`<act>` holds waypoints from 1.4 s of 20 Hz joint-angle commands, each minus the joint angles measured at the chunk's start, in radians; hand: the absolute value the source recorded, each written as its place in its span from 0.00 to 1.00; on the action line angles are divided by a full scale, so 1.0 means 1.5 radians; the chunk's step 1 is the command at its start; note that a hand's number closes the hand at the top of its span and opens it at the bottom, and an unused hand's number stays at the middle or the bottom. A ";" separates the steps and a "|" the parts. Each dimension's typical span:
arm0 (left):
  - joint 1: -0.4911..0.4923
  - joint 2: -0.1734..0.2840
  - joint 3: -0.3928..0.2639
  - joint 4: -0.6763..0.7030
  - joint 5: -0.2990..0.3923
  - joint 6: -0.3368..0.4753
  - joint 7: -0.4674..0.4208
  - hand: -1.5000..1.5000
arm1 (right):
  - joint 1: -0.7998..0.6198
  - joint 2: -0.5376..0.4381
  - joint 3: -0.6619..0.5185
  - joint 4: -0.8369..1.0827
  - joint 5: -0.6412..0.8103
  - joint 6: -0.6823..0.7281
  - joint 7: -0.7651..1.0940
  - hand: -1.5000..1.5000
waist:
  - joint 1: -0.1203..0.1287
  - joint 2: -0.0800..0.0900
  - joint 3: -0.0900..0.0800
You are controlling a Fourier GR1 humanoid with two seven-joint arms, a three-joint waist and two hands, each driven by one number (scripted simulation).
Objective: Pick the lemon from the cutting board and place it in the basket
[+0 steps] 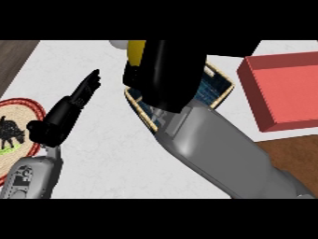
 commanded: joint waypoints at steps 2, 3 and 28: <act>0.004 0.017 0.019 -0.017 0.014 -0.009 0.007 0.50 | -0.100 0.007 -0.039 0.072 0.049 -0.030 0.189 1.00 | 0.001 -0.001 0.002; -0.003 0.008 0.012 -0.002 0.002 0.002 0.000 0.50 | -0.104 0.007 -0.051 0.083 0.053 -0.050 0.190 1.00 | -0.007 0.004 0.002; 0.054 0.021 0.034 -0.038 0.002 0.009 -0.009 0.50 | -0.038 0.007 -0.114 0.222 0.137 -0.168 0.128 1.00 | -0.055 0.002 0.005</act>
